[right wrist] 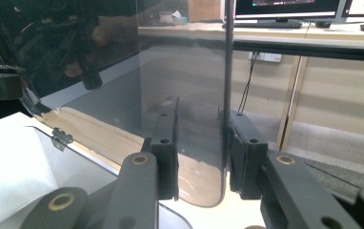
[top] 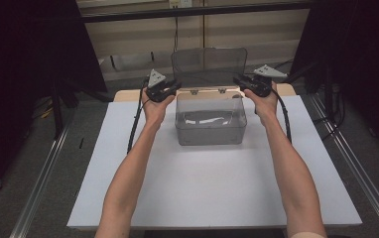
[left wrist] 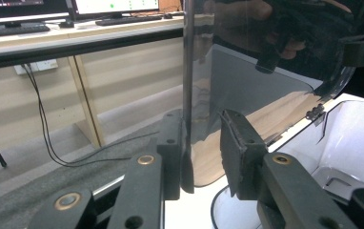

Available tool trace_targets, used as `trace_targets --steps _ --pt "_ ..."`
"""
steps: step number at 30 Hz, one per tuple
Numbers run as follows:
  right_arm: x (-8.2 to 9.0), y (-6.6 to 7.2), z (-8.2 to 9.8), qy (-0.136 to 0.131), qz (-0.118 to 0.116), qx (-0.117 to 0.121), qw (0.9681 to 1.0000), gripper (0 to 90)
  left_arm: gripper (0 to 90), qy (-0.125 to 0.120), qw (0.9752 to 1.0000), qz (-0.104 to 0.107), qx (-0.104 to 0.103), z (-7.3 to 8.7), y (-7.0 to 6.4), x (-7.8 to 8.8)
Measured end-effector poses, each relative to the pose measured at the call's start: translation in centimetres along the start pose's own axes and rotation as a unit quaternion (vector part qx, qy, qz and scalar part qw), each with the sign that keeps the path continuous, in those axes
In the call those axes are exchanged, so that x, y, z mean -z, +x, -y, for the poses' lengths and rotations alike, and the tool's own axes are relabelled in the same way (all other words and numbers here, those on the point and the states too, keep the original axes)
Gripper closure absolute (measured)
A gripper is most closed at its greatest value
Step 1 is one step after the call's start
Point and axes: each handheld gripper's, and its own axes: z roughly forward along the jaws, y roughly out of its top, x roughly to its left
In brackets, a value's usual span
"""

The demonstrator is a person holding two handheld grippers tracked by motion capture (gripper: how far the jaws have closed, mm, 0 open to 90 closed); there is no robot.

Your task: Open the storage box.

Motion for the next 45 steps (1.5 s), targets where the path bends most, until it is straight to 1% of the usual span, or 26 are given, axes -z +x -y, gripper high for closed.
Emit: trace_targets --steps 1,2,3,5,6,7,9,11,14,16,18,20,22,24,25,26,27,28,31,32,34,36,38,41,42,45 --pt "0.0 0.0 0.0 0.002 0.000 0.001 1.0000 67.6 71.7 -0.003 1.0000 0.000 0.010 0.1 -0.1 -0.1" --pt "0.0 0.0 0.1 0.005 0.001 -0.001 1.0000 67.5 73.0 0.004 1.0000 -0.001 -0.004 0.2 0.1 -0.1" --pt "-0.2 -0.1 0.4 0.011 0.000 -0.003 0.9999 67.4 74.8 0.009 1.0000 -0.001 0.000 0.4 0.2 -0.2" --pt "-0.2 -0.1 0.5 0.013 0.000 -0.004 0.9999 67.3 74.8 0.010 0.9999 -0.002 -0.002 0.6 0.2 -0.3" --pt "-0.3 -0.1 0.6 0.011 0.000 -0.005 0.9999 67.2 74.7 0.006 1.0000 0.001 0.006 0.6 0.1 -0.4" --pt "-0.4 -0.1 0.7 0.011 0.000 -0.006 0.9999 67.1 74.7 0.009 1.0000 0.000 0.002 0.6 0.1 -0.5" --pt "-0.5 -0.2 0.8 0.011 0.000 -0.006 0.9999 67.5 75.1 0.011 0.9999 -0.001 0.006 0.6 0.1 -0.5" --pt "-0.7 -0.4 1.0 0.009 0.000 -0.016 0.9998 68.3 75.1 0.009 0.9999 -0.004 0.003 0.7 0.2 -0.6" --pt "-0.8 -0.5 1.0 0.010 0.001 -0.018 0.9998 69.2 74.8 0.010 0.9999 -0.004 0.013 0.7 0.3 -0.7" --pt "-0.8 -0.5 1.0 0.012 0.001 -0.017 0.9998 69.2 74.5 0.009 0.9999 -0.004 0.014 0.7 0.2 -0.7" --pt "-0.8 -0.5 0.9 0.017 -0.001 -0.016 0.9997 68.9 73.7 0.012 0.9999 -0.002 0.009 0.7 0.3 -0.7" --pt "-1.0 -0.6 0.8 0.022 0.001 -0.020 0.9996 68.6 73.5 0.010 0.9998 -0.003 0.020 0.8 0.2 -0.9" --pt "-1.1 -0.5 0.7 0.024 0.002 -0.021 0.9995 68.3 73.2 0.011 0.9998 -0.002 0.016 0.8 0.3 -0.9" --pt "-1.2 -0.6 0.7 0.026 0.003 -0.022 0.9994 68.1 72.7 0.009 0.9998 0.003 0.020 0.9 0.5 -1.0" --pt "-1.3 -0.6 0.8 0.026 0.003 -0.025 0.9993 68.3 72.7 0.012 0.9998 0.003 0.018 0.9 0.6 -1.0" --pt "-1.3 -0.6 0.8 0.025 0.003 -0.028 0.9993 68.3 72.7 0.014 0.9998 0.003 0.011 0.8 0.7 -1.0" --pt "-1.3 -0.6 0.8 0.025 0.003 -0.028 0.9993 68.3 72.7 0.014 0.9998 0.003 0.011 0.8 0.7 -1.0" --pt "-1.4 -0.7 0.8 0.024 0.003 -0.030 0.9993 68.2 72.7 0.013 0.9997 0.003 0.020 0.9 0.7 -1.1" --pt "-1.5 -0.8 1.0 0.022 0.001 -0.036 0.9991 68.2 72.6 0.016 0.9996 0.004 0.021 1.0 0.8 -1.2" --pt "-1.5 -0.8 1.0 0.022 0.001 -0.036 0.9991 68.1 72.6 0.014 0.9996 0.000 0.025 1.1 0.8 -1.4" --pt "-1.5 -0.8 1.0 0.023 0.001 -0.035 0.9991 68.2 72.2 0.017 0.9996 0.000 0.022 1.2 0.8 -1.5" --pt "-1.5 -0.8 1.0 0.025 0.002 -0.036 0.9990 68.1 72.2 0.015 0.9995 -0.003 0.027 1.3 0.7 -1.6" --pt "-1.6 -0.9 1.0 0.025 0.003 -0.041 0.9988 67.8 72.2 0.020 0.9996 -0.002 0.022 1.2 0.9 -1.7" --pt "-1.7 -0.9 1.1 0.024 0.003 -0.048 0.9986 67.6 71.5 0.022 0.9995 -0.004 0.022 1.2 0.9 -1.7" --pt "-1.7 -0.9 1.2 0.024 0.002 -0.051 0.9984 67.5 71.3 0.022 0.9995 -0.001 0.024 1.3 0.9 -1.8" --pt "-1.7 -1.0 1.2 0.025 0.003 -0.051 0.9984 67.2 70.4 0.023 0.9995 -0.004 0.020 1.3 0.8 -1.9"
